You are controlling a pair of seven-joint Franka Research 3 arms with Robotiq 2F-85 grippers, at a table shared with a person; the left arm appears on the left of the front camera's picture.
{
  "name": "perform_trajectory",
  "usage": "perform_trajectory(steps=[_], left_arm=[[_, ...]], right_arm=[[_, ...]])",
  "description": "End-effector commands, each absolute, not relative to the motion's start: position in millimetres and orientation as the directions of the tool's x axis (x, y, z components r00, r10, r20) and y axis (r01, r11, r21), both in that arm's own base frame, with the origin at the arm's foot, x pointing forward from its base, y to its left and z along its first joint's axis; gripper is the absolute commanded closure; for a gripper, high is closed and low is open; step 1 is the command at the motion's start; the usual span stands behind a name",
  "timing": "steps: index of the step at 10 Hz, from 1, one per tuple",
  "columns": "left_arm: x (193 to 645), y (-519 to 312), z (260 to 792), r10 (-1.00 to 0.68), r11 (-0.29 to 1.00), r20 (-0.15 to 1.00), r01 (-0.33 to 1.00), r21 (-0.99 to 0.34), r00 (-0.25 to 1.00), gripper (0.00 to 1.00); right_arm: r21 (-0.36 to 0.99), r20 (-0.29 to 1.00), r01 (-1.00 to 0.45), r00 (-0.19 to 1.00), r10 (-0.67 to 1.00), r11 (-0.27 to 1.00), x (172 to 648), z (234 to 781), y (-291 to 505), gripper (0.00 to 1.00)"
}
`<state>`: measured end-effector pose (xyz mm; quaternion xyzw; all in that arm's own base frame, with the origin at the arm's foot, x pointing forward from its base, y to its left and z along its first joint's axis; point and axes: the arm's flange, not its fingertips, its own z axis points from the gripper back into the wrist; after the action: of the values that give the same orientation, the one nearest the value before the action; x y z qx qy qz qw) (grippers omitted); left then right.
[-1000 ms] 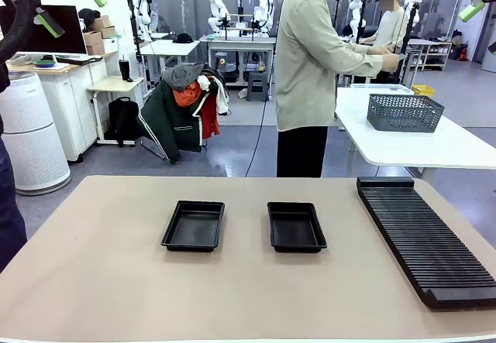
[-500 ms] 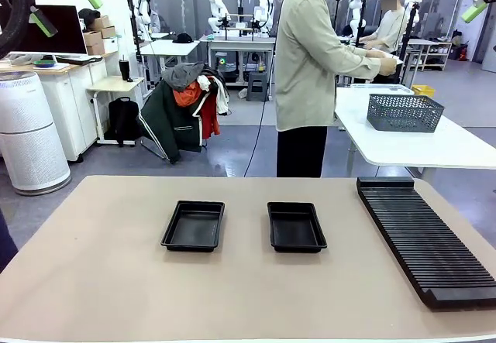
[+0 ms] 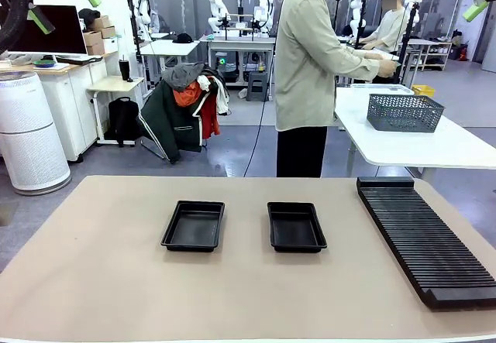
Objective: Inspect and transfer BCBs to ESD trays.
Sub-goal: Pick up the Blank PCB from the PCB Rack and place it in the left ESD tray.
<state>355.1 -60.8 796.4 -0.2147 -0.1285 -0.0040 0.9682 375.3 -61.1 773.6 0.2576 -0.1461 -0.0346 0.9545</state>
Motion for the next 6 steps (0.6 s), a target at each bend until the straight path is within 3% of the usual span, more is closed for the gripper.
perform_trajectory(steps=[1,5,6], left_arm=[[355.5,-61.5,800.5,0.067,0.918,0.225,0.028,-0.395,0.972,0.00],[357.6,-61.9,801.2,0.061,0.935,0.218,0.021,-0.354,0.974,0.00],[355.9,-61.0,796.9,0.045,0.914,0.252,0.062,-0.402,0.967,0.00]], right_arm=[[0.480,0.251,0.025,0.954,-0.164,0.877,374.7,776.6,-58.0,0.00],[0.470,0.239,0.037,0.956,-0.167,0.882,377.6,773.8,-56.6,0.00],[0.501,0.262,-0.012,0.955,-0.138,0.866,375.5,773.9,-59.4,0.00]])
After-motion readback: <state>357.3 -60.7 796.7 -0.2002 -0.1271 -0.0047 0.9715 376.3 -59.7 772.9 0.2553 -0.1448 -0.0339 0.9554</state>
